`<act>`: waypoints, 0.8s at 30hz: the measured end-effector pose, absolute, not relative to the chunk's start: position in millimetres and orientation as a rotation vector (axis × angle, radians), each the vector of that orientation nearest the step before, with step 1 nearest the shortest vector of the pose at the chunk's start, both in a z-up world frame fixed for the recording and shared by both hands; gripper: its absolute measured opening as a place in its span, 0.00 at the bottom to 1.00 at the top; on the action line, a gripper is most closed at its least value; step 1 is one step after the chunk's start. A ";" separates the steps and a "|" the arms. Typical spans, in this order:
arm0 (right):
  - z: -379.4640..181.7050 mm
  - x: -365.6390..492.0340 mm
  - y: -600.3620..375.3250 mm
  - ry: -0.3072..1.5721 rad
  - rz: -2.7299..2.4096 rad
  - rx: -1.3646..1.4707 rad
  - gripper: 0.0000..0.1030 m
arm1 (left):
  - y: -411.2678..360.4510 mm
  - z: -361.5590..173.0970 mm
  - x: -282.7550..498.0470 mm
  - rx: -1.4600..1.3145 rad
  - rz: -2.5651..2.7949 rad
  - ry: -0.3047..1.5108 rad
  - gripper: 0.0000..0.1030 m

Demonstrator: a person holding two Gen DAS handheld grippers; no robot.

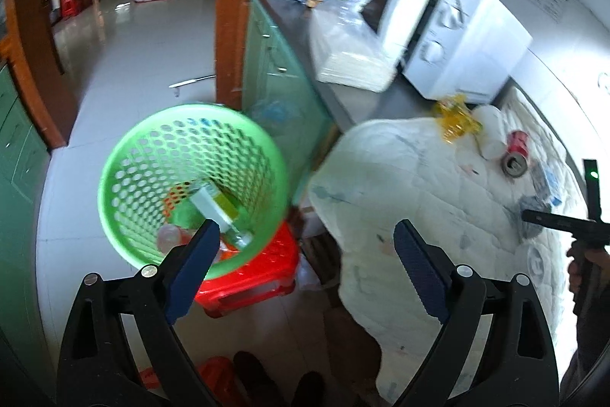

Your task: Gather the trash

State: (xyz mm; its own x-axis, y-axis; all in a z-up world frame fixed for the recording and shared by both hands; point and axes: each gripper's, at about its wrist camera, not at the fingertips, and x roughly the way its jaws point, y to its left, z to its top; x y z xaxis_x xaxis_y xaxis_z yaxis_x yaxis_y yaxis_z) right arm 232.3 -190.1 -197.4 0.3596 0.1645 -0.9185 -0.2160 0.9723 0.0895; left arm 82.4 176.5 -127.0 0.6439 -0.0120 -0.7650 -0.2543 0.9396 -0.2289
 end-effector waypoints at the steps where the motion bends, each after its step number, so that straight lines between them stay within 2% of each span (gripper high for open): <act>1: -199.6 233.3 -191.9 1.180 0.244 -0.044 0.62 | 170.2 -126.6 84.2 -0.326 0.128 0.867 0.89; 5: -197.2 229.6 -203.5 1.174 0.263 0.015 0.49 | 138.0 -127.1 91.9 -0.286 0.051 0.886 0.89; 9: -184.1 221.7 -216.1 1.139 0.264 0.031 0.42 | 96.0 -128.7 101.0 -0.237 -0.058 0.906 0.89; 18: -144.9 189.3 -263.0 1.051 0.247 0.074 0.41 | -20.4 -131.2 116.3 -0.118 -0.358 0.946 0.89; 20: -138.8 182.9 -274.4 1.032 0.238 0.086 0.41 | -46.0 -134.7 118.7 -0.086 -0.413 0.962 0.94; 24: -127.0 170.8 -299.2 1.002 0.220 0.114 0.41 | -93.5 -147.1 126.8 -0.021 -0.497 1.001 0.95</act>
